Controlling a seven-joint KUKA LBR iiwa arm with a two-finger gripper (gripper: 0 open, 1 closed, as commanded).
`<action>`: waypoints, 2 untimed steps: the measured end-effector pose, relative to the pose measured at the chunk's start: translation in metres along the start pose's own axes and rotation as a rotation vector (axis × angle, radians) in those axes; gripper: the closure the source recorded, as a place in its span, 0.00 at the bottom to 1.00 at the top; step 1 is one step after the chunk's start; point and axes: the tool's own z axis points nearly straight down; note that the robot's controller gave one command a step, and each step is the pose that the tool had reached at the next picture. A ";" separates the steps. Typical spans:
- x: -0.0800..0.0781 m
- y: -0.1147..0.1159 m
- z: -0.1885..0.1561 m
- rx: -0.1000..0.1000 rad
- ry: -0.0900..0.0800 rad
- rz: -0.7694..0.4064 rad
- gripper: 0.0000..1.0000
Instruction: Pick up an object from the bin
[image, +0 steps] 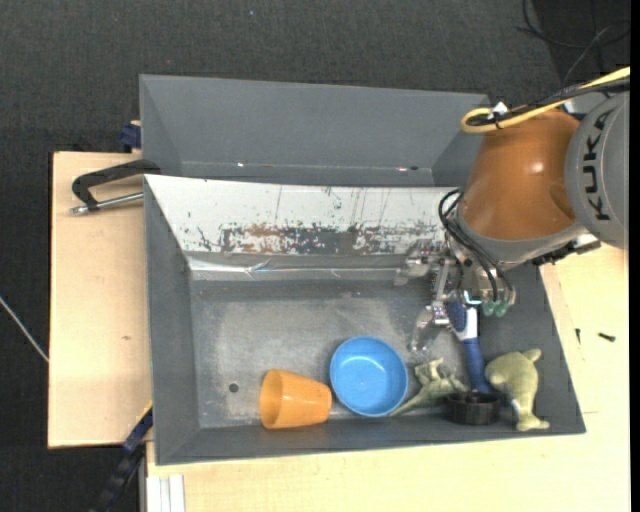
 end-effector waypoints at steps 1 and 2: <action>0.040 0.093 0.098 0.004 -0.014 -0.188 0.00; 0.020 0.117 -0.007 0.001 -0.021 -0.387 0.00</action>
Offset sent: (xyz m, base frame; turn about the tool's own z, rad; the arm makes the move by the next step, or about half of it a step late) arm -0.0429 0.0931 -0.1007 -0.1860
